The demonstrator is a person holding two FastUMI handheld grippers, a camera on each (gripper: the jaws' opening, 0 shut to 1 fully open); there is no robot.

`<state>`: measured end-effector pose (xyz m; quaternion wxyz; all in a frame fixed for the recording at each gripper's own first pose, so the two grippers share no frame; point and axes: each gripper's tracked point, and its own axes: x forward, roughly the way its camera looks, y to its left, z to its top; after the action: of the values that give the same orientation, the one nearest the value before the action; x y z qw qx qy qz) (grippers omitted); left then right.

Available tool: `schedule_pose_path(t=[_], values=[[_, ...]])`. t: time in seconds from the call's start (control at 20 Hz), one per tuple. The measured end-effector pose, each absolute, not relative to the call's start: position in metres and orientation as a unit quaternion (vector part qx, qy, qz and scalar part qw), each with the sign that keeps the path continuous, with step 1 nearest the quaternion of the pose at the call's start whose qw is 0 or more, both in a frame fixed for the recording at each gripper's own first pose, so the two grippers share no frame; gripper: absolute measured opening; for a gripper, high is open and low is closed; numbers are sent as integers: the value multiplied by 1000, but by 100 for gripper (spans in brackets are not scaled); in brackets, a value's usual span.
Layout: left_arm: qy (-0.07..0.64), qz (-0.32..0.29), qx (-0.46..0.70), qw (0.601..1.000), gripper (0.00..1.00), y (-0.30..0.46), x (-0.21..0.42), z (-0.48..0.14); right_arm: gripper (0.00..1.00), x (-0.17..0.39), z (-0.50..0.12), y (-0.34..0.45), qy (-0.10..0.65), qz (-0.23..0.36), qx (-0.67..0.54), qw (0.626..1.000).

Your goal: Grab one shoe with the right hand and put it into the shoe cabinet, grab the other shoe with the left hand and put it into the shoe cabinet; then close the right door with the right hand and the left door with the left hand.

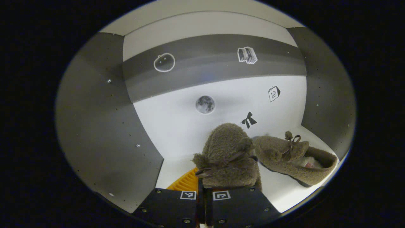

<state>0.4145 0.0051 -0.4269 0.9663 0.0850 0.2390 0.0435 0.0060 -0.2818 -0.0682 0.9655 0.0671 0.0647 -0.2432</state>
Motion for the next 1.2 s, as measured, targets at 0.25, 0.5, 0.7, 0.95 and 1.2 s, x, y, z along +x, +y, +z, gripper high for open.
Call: schedule_pose_path(t=[0.25,0.5,0.7,0.95,1.2], values=[[246,30,99,964,15,-3,415,-427,99,6,-74,-283,67,-244,86,964],[249,36,109,962,66,3,397,-419,99,11,-75,-287,71,-235,93,965],[226,22,115,967,100,-3,372,-390,99,21,-75,-292,74,-222,100,967],[171,1,100,980,93,-27,322,-339,99,46,-57,-290,66,-181,93,977],[103,-17,71,992,95,-60,242,-299,98,71,-32,-276,58,-123,63,989]])
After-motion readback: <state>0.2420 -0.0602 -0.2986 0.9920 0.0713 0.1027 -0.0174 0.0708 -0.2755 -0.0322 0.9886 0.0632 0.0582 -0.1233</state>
